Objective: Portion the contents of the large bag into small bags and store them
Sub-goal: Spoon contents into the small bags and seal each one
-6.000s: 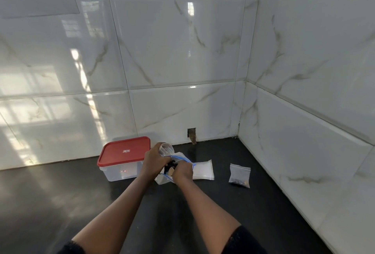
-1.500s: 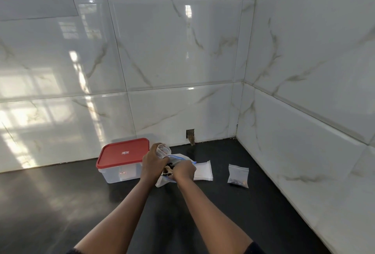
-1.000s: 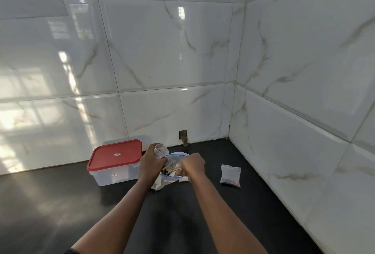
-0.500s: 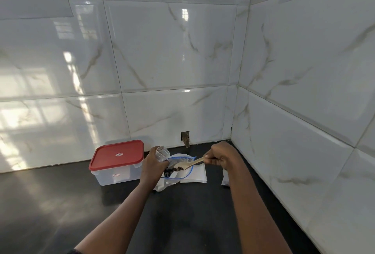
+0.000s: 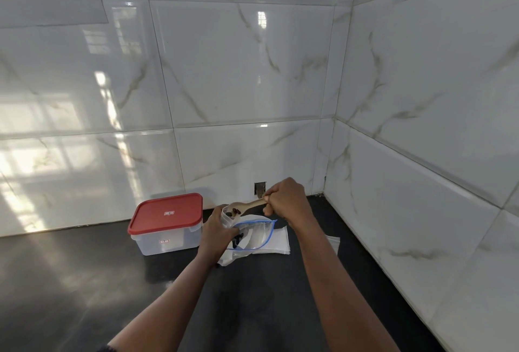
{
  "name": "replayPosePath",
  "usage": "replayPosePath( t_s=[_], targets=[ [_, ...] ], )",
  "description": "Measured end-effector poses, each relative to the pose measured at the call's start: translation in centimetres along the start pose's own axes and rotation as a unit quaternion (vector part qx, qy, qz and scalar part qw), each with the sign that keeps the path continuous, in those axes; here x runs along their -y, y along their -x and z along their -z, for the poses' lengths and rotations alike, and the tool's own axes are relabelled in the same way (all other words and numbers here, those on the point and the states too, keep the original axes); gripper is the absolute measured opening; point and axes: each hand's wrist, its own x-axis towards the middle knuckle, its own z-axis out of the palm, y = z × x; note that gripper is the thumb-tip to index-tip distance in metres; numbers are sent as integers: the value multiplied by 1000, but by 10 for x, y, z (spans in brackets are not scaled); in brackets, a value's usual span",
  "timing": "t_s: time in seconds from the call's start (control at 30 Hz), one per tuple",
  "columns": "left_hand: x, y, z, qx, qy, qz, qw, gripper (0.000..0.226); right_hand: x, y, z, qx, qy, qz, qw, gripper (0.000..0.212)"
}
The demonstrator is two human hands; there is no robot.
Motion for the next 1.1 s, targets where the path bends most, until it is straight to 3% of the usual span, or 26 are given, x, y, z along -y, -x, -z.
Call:
replayPosePath(
  t_s=[0.27,0.57,0.9,1.1],
  targets=[
    [-1,0,3,-6,16,-6,1000,56,6,-1,-13,5,136,108,985,25],
    [-1,-3,4,-7,18,-3,1000,55,7,-7,-19,16,234,162,959,33],
    [2,-5,11,-17,33,-9,999,47,15,11,11,-67,268,165,947,29],
    [6,-4,13,-21,35,-14,999,41,-8,20,-20,6,367,120,923,30]
  ],
)
